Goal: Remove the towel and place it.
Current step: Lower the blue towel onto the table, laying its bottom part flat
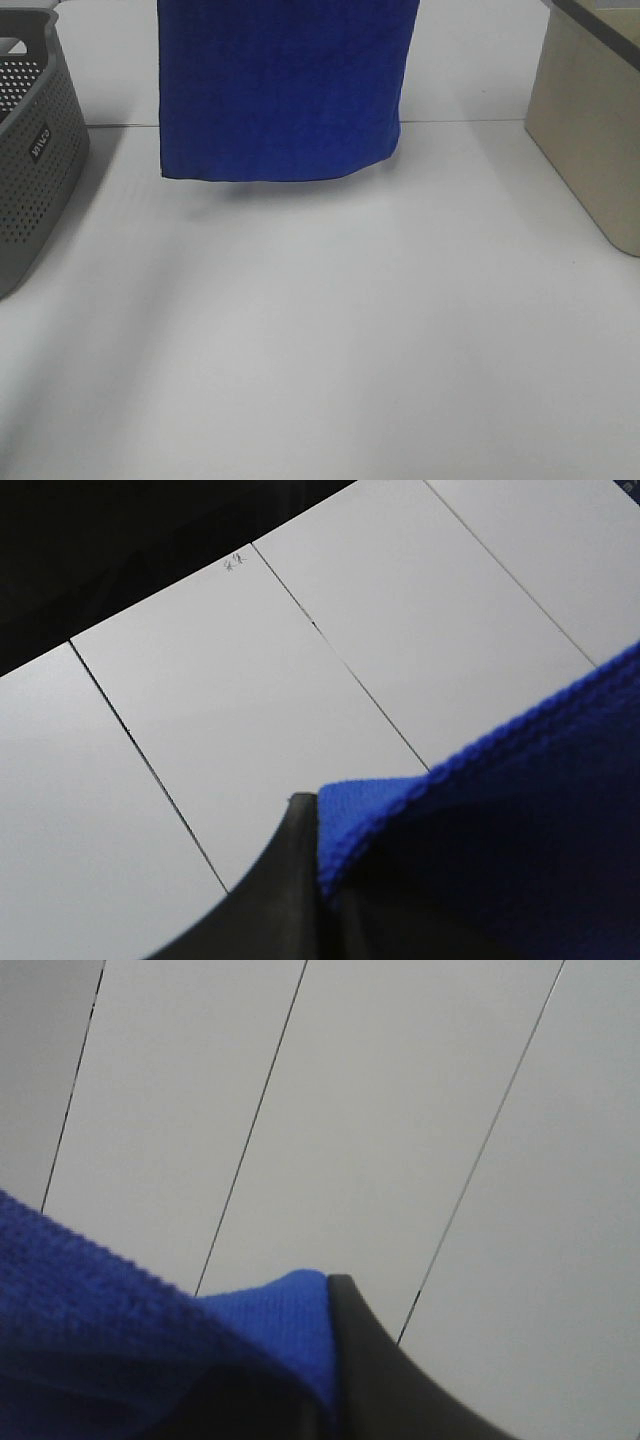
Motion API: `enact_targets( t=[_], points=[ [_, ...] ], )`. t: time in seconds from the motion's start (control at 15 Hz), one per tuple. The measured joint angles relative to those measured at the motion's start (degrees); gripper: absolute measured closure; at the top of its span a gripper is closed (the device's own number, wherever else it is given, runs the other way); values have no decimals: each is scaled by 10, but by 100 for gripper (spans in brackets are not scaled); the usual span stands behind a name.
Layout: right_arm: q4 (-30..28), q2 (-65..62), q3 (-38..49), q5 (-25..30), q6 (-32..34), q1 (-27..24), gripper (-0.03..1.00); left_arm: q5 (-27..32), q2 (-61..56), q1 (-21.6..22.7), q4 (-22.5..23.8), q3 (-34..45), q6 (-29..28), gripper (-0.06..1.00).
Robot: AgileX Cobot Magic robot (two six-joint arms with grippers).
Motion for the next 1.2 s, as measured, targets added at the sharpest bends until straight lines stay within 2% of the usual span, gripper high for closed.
enact_targets(
  t=[0.2, 0.47, 0.73, 1.2],
  points=[
    [3, 52, -45, -13, 0, 0, 95, -1, 68, 0, 0, -84, 13, 94],
    [3, 83, -73, -30, 0, 0, 95, 3, 128, 9, 0, -150, 31, 94],
    [4, 104, -75, -29, 0, 0, 95, 9, 133, 22, -8, -160, 12, 94],
    [4, 106, -75, 22, 0, 0, 95, 109, 135, 22, -11, -160, -15, 94]
  ],
)
